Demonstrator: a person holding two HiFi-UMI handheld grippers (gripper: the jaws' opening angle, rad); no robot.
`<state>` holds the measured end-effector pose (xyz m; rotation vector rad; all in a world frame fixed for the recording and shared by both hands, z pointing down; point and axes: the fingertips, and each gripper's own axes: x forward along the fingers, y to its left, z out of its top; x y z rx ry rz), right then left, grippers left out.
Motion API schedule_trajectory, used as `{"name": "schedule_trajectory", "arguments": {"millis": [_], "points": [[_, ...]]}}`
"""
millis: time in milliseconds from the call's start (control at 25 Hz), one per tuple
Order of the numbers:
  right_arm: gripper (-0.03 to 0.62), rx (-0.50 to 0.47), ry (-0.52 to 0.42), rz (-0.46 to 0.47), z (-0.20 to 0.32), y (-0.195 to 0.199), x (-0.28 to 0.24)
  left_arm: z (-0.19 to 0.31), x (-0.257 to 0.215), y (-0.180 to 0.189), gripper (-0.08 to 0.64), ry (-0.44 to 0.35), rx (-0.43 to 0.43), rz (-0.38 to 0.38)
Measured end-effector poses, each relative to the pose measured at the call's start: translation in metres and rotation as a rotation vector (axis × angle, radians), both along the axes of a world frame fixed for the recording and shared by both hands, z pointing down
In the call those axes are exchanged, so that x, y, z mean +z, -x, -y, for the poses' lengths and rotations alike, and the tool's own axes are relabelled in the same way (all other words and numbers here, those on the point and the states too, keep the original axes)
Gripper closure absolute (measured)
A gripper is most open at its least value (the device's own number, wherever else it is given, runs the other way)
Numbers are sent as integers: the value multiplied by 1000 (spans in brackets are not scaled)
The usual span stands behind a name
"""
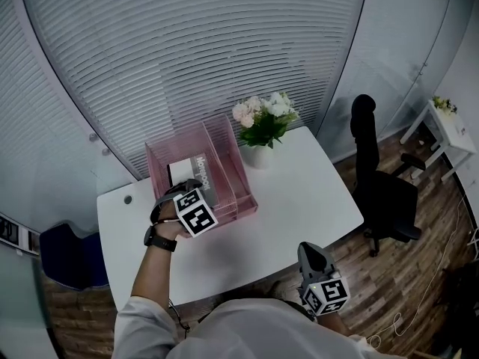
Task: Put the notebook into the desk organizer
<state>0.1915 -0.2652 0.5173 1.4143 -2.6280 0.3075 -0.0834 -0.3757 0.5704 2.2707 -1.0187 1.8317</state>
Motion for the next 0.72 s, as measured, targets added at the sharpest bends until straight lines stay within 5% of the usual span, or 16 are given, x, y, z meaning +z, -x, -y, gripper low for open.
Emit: {"name": "schedule_trajectory", "arguments": {"millis": [320,520,720], "points": [[580,-36,-43,0,6,15,-18,-9,-46,-18,241,-167,-24,-256],[580,-69,-87,8,9,30,-36,-24,-92,-14,327,-336,-93,-436],[580,-96,-124,14,12,43,-52,-51,-117,-1,417,-448,-150,-527]]}}
